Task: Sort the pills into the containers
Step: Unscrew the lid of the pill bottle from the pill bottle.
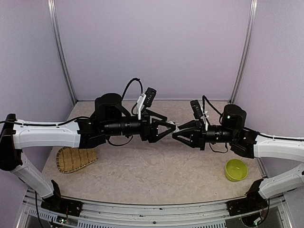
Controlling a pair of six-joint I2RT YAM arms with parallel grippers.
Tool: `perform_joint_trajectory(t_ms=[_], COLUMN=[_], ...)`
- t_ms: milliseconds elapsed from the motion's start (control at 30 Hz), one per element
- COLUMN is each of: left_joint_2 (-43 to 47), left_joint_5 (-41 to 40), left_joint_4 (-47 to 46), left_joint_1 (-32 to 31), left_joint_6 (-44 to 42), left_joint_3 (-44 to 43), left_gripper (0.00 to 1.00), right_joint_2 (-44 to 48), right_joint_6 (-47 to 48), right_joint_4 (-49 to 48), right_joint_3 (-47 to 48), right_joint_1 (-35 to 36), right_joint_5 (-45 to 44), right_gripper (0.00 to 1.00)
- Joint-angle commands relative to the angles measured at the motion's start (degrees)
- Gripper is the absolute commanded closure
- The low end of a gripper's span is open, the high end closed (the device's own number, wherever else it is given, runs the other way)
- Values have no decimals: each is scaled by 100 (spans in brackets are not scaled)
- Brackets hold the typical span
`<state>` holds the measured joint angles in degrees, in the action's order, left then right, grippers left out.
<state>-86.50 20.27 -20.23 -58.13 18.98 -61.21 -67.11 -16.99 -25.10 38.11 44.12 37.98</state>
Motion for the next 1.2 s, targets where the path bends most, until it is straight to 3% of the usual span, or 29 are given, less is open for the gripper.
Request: perform_joint_trajectory(t_ms=[0,400,500,833,967,1167], left_joint_2=[162,33,28,-25,-34,-16], left_joint_5=[-85,230,257,326,283,158], left_joint_4=[-218,-218,-210,-233,-236,-236], left_joint_1=[98,76,57,23,21,21], left_joint_6=[164,168,125,95,122,175], left_joint_3=[95,41,40,4,-2,16], left_gripper=[18,31,43,57,71,74], right_joint_2=[169,216,199,138,102,90], right_joint_6=[67,85,92,90,101,225], right_joint_4=[-194,-148,-133,-104,-74,40], right_joint_3=[-110,-136,-130,-123,-107,-117], right_joint_1=[-26,-26,-31,-27,-33,-29], right_joint_5=[134,14,-1,-18,-18,-112], right_gripper=[93,93,93,94,94,94])
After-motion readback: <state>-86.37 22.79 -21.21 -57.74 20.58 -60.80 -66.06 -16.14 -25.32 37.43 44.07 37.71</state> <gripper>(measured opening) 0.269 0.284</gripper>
